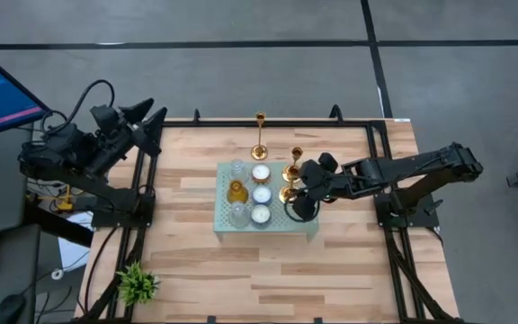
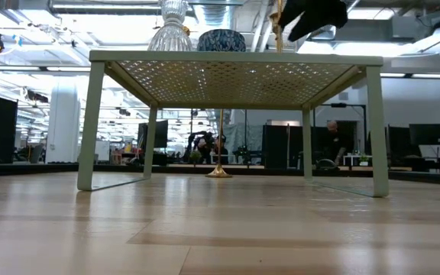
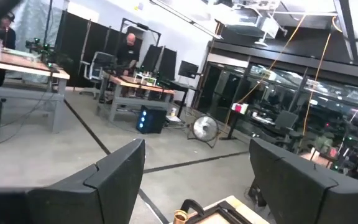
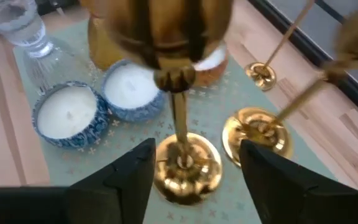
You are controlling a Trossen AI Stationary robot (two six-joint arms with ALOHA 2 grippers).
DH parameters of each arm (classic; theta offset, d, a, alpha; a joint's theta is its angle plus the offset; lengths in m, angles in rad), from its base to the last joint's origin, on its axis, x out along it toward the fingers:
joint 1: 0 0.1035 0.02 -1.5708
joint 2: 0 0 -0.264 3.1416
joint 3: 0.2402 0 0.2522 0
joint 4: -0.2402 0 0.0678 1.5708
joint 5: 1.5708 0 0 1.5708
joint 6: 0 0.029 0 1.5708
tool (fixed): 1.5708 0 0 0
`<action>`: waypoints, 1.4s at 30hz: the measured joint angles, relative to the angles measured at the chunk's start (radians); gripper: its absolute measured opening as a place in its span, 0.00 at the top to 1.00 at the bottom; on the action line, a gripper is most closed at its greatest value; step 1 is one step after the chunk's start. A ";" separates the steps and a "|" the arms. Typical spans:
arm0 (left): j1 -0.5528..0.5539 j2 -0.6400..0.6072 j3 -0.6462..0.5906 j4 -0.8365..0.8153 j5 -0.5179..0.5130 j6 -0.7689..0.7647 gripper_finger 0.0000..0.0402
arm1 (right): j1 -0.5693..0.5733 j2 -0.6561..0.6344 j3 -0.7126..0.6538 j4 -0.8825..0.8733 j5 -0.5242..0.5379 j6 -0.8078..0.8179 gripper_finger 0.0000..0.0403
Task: Pick & Place candle stick holders
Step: Align the gold candle holder with the other blue scented candle on the shelf
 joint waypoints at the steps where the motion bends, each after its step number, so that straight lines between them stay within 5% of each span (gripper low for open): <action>1: 0.000 0.007 0.000 0.000 0.000 0.000 0.28 | 0.000 -0.011 0.000 -0.008 0.000 0.006 0.43; 11: 0.015 0.058 0.000 -0.019 0.079 -0.001 0.28 | 0.000 -0.136 0.000 -0.024 -0.005 0.021 0.41; 15: 0.090 0.085 0.000 -0.080 0.207 -0.036 0.28 | 0.000 -0.199 0.000 -0.022 -0.005 0.038 0.41; 19: 0.291 0.125 0.000 -0.213 0.503 -0.118 0.28 | 0.000 -0.254 0.000 -0.021 -0.005 0.051 0.41; 25: 0.747 0.238 0.002 -0.271 1.224 -0.189 0.28 | 0.000 -0.293 0.001 -0.010 -0.005 0.051 0.41; 28: 0.925 0.315 0.003 -0.262 1.501 -0.151 0.28 | 0.003 -0.295 0.001 -0.011 -0.005 0.060 0.41; 36: 1.182 0.500 0.003 -0.251 1.859 0.090 0.28 | 0.042 -0.294 0.001 -0.012 -0.003 0.129 0.41; 42: 1.189 0.656 0.003 -0.203 1.964 0.195 0.28 | 0.061 -0.294 0.001 -0.013 0.020 0.183 0.41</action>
